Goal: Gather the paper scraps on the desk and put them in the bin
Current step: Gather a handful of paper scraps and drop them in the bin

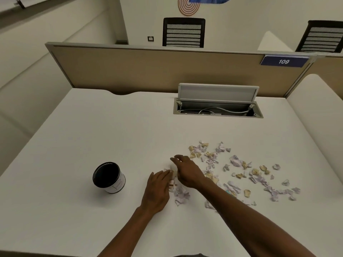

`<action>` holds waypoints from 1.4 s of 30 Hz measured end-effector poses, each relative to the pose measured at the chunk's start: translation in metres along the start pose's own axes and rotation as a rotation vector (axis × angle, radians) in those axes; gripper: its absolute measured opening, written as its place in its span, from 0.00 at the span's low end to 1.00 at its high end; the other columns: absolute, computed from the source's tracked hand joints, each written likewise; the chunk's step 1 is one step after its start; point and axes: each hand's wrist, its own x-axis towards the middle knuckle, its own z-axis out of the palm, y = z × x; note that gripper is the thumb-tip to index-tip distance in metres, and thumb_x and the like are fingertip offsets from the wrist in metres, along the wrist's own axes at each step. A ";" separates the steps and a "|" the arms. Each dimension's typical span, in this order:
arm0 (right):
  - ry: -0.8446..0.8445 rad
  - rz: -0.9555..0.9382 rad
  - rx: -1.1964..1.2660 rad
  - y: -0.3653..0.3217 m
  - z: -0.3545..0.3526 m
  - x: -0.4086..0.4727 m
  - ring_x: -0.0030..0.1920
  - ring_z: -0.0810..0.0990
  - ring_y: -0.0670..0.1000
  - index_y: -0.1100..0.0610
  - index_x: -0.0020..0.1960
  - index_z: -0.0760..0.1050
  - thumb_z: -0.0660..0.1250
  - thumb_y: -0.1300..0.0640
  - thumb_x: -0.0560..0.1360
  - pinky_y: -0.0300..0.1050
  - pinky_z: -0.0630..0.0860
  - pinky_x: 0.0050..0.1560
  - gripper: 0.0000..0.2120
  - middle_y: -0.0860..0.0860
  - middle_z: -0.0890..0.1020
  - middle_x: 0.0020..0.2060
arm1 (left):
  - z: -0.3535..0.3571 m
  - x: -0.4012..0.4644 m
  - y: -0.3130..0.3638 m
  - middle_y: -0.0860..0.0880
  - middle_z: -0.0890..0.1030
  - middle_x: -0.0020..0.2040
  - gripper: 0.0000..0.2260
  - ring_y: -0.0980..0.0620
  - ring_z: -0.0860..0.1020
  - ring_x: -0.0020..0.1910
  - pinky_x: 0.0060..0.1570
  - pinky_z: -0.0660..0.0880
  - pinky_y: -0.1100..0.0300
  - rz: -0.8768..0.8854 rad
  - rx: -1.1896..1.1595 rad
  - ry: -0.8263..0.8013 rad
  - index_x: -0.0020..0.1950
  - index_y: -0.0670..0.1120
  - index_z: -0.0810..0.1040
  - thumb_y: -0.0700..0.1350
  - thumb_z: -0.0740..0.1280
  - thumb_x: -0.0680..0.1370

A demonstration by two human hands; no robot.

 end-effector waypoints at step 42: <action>-0.092 0.207 0.229 -0.024 0.035 -0.064 0.50 0.79 0.54 0.53 0.61 0.77 0.75 0.53 0.71 0.42 0.74 0.49 0.20 0.53 0.77 0.53 | 0.007 -0.027 0.024 0.51 0.74 0.54 0.22 0.55 0.77 0.50 0.47 0.69 0.81 -0.294 -0.247 -0.126 0.67 0.45 0.78 0.38 0.74 0.73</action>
